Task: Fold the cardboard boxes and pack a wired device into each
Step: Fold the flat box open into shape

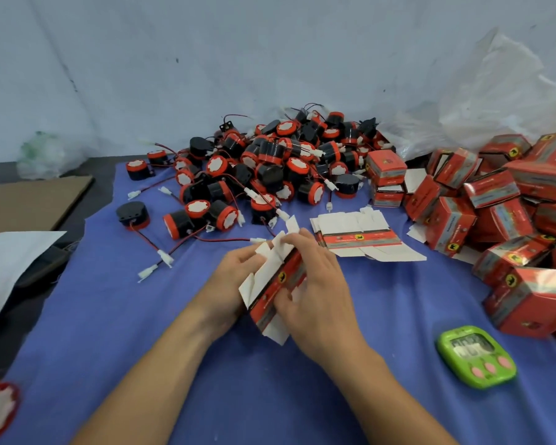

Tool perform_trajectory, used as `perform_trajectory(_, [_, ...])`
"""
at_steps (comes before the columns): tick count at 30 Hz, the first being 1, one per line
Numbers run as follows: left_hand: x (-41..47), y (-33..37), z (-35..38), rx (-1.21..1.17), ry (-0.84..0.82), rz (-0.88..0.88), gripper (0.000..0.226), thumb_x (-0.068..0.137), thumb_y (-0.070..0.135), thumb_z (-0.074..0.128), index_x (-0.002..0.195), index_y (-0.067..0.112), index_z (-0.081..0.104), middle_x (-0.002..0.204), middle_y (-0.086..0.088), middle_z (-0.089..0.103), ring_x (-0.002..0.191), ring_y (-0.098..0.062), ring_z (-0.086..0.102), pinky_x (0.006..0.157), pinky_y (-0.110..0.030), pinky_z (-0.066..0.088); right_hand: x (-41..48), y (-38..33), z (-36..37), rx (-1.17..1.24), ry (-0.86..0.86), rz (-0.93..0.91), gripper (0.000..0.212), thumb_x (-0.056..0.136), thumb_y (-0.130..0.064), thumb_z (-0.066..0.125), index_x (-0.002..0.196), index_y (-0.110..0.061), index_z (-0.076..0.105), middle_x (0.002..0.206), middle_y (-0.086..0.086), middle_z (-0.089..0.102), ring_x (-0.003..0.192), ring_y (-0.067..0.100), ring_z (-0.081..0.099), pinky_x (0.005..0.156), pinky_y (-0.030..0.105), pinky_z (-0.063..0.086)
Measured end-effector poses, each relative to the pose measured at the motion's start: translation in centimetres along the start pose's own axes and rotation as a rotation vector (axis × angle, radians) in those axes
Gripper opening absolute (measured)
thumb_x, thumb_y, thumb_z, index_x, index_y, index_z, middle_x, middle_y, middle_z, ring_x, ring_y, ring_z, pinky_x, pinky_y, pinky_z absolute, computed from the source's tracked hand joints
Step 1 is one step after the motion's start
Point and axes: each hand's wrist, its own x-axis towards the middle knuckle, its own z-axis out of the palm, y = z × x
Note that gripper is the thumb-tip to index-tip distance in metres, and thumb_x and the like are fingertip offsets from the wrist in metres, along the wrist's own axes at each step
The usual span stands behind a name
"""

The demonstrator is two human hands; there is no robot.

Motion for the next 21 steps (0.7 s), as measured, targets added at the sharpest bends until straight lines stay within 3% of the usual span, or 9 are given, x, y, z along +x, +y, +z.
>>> perform_trajectory(3, [-0.2,0.2,0.7,0.074,0.06,0.075,0.012,0.094,0.018,0.072,0.099,0.023,0.082,0.094,-0.008,0.08,0.082,-0.021,0.076,0.064,-0.025,0.058,-0.2,-0.2,-0.2,0.027,-0.013,-0.052,0.074,0.081,-0.018,0.072,0.141,-0.049,0.041,0.162,-0.024,0.031,0.148,-0.003,0.021,0.109,0.015,0.027])
perform_trajectory(7, [-0.5,0.4,1.1,0.233,0.14,0.167,0.03,0.097,0.007,0.069,0.103,0.034,0.081,0.098,-0.002,0.08,0.092,-0.021,0.078,0.07,-0.029,0.062,-0.1,-0.6,-0.4,-0.004,0.015,-0.189,0.053,0.077,-0.016,0.073,0.122,-0.039,0.058,0.163,-0.014,0.035,0.147,-0.006,0.019,0.113,0.011,0.019])
perform_trajectory(13, [-0.7,0.8,0.7,0.281,0.147,0.139,0.027,0.093,0.009,0.074,0.102,0.033,0.083,0.101,0.002,0.081,0.093,-0.018,0.078,0.072,-0.028,0.062,0.0,-0.7,-1.1,-0.032,-0.044,-0.189,0.044,0.074,-0.019,0.079,0.111,-0.038,0.065,0.165,-0.015,0.033,0.155,0.006,0.015,0.12,0.025,0.026])
perform_trajectory(17, [-0.7,1.0,-0.2,0.233,0.133,0.044,0.029,0.087,0.006,0.077,0.101,0.03,0.084,0.103,0.0,0.081,0.097,-0.022,0.077,0.075,-0.032,0.063,0.0,-0.8,-2.1,-0.037,-0.066,-0.193,0.036,0.069,-0.024,0.085,0.098,-0.04,0.069,0.166,-0.02,0.03,0.156,0.0,0.009,0.115,0.017,0.022])
perform_trajectory(21, [-0.6,1.1,-0.3,0.253,0.18,0.059,0.047,0.082,-0.014,0.066,0.096,0.027,0.085,0.098,-0.001,0.081,0.09,-0.019,0.077,0.069,-0.027,0.06,0.0,-1.1,-3.0,0.024,-0.015,-0.195,0.022,0.07,-0.026,0.083,0.077,-0.032,0.063,0.157,-0.02,0.045,0.15,-0.008,0.022,0.107,0.002,0.021])
